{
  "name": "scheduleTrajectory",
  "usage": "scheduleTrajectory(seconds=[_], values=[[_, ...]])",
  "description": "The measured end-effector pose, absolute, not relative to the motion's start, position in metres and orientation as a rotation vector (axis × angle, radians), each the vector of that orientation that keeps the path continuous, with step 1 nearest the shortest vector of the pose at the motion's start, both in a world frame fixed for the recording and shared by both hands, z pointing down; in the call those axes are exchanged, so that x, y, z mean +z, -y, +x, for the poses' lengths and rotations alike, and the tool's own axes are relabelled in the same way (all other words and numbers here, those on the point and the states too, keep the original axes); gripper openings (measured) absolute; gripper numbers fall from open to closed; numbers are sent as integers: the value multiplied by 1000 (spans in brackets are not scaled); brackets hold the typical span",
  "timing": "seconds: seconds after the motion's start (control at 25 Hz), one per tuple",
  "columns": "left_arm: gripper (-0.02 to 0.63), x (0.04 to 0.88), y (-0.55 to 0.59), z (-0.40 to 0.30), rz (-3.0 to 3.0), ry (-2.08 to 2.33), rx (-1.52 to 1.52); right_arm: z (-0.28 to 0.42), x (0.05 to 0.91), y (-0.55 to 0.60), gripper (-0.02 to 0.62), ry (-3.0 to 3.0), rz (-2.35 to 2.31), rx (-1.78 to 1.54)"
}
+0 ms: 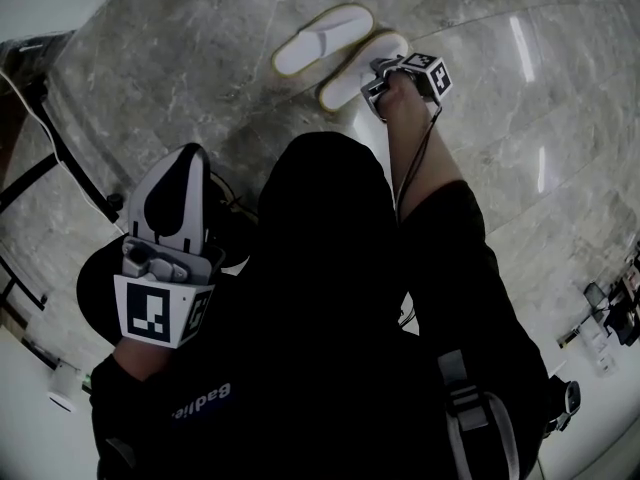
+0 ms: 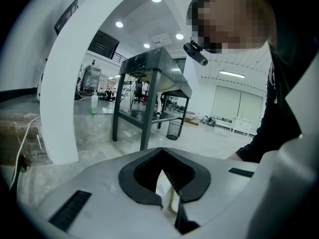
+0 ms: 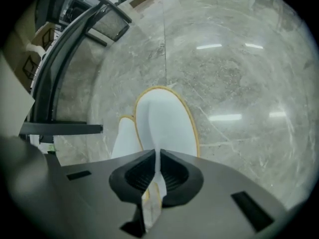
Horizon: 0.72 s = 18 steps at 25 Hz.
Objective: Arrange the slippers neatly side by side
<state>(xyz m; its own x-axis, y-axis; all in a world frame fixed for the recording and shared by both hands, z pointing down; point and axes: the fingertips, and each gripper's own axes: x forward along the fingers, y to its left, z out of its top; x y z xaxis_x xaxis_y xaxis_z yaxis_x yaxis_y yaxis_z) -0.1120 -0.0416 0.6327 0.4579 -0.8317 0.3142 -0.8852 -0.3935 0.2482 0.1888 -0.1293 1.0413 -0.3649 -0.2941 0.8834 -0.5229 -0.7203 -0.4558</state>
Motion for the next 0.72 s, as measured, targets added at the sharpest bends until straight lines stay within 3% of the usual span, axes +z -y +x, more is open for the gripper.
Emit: scheduleTrajectory(seconds=[0.2, 0.28, 0.36, 0.72], values=[[-14, 632, 41, -111, 2347, 1424, 189, 177, 1036, 139, 31, 1108, 1741, 2238], [-14, 629, 43, -109, 2357, 1412, 163, 172, 1036, 141, 127, 1137, 1754, 2258], [-14, 626, 44, -109, 2362, 1404, 135, 167, 1035, 142, 165, 1164, 1746, 2265], [-14, 605, 63, -98, 2449, 1340, 23, 154, 980, 120, 170, 1322, 1596, 2209]])
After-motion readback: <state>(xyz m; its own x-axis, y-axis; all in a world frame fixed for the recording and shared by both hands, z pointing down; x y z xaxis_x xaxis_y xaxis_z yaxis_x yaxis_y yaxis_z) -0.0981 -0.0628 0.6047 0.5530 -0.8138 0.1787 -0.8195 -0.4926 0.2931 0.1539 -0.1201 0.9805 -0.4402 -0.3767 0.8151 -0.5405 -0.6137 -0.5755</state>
